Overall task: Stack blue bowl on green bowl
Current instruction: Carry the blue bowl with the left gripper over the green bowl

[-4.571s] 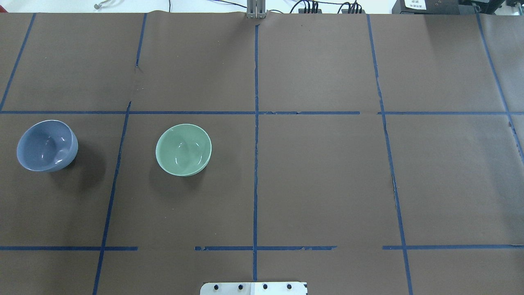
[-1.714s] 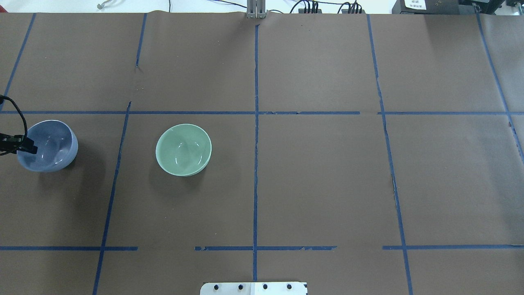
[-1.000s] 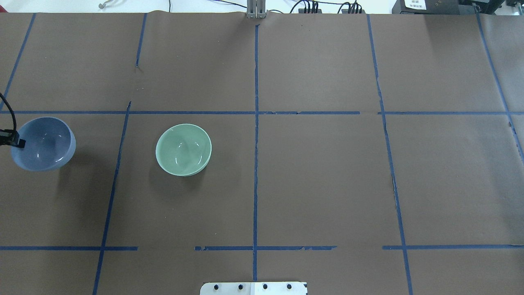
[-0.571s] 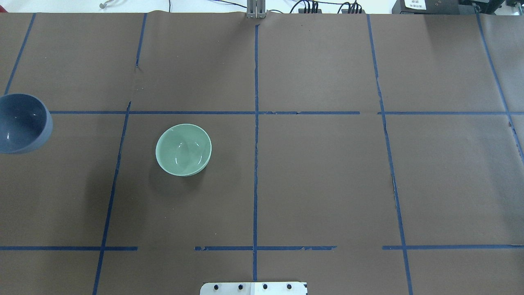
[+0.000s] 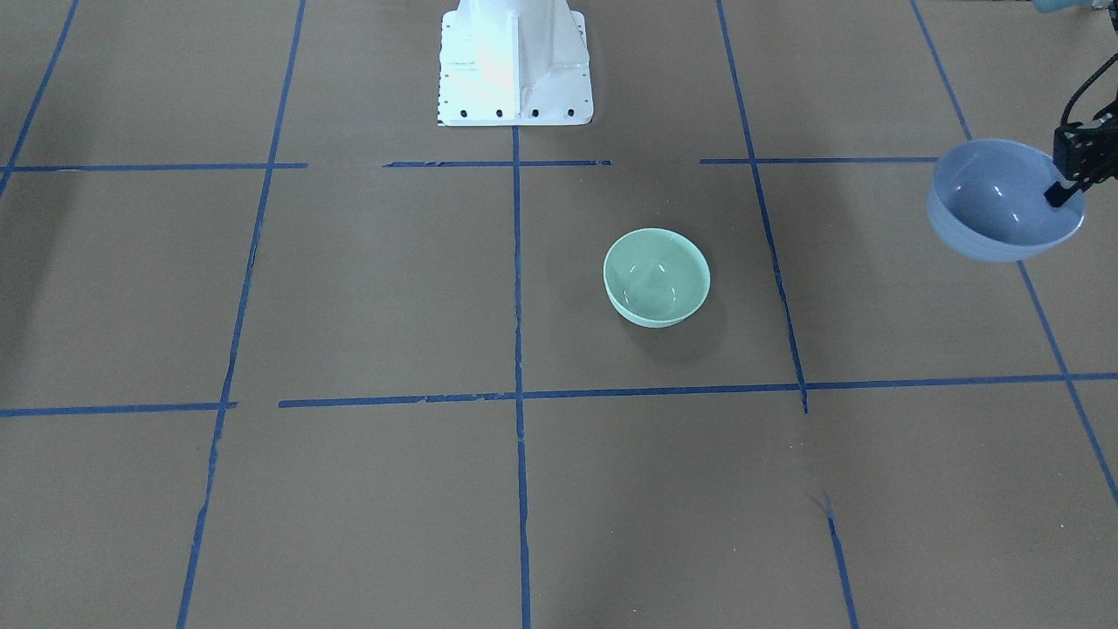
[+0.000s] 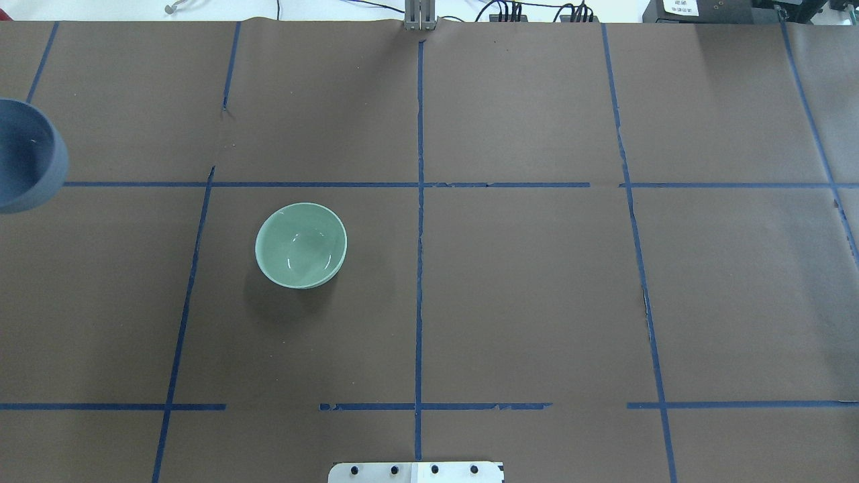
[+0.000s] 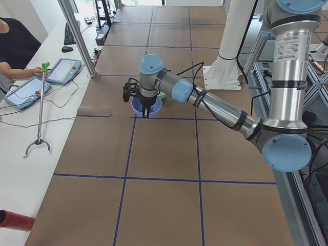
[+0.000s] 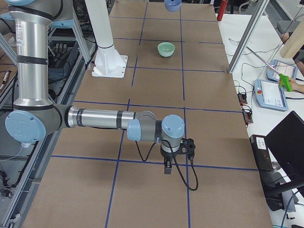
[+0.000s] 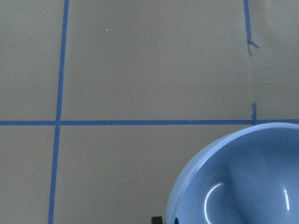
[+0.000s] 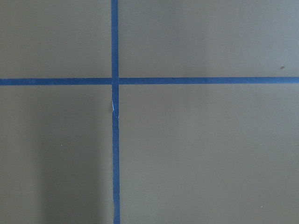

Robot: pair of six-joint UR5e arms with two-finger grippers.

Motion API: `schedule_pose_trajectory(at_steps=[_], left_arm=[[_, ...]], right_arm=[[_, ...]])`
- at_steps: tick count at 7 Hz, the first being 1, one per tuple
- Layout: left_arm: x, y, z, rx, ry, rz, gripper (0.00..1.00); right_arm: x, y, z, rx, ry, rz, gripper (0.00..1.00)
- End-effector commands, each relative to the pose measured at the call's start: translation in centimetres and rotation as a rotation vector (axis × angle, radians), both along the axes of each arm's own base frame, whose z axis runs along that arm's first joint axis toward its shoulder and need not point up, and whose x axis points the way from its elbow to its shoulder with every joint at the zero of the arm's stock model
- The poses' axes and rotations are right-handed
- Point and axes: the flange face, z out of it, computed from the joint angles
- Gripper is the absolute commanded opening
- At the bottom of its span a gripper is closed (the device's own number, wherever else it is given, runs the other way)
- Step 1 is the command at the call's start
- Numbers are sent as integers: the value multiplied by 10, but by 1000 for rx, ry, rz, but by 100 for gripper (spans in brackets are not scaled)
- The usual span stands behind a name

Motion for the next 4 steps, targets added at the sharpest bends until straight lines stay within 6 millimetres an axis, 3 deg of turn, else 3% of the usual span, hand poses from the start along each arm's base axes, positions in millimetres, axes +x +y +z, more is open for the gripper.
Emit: schedule_pose_trajectory(at_steps=[1, 2, 3, 4], left_arm=[[89, 8, -63, -103, 107, 29, 0], [139, 16, -90, -147, 156, 41, 0], [186, 21, -103, -174, 189, 60, 0], [232, 16, -103, -166, 209, 46, 0]], right_arm=[[0, 0, 0, -1, -1, 0, 100], [0, 0, 0, -1, 0, 0, 100], [0, 0, 0, -1, 0, 0, 100], [0, 0, 0, 1, -1, 0, 100]])
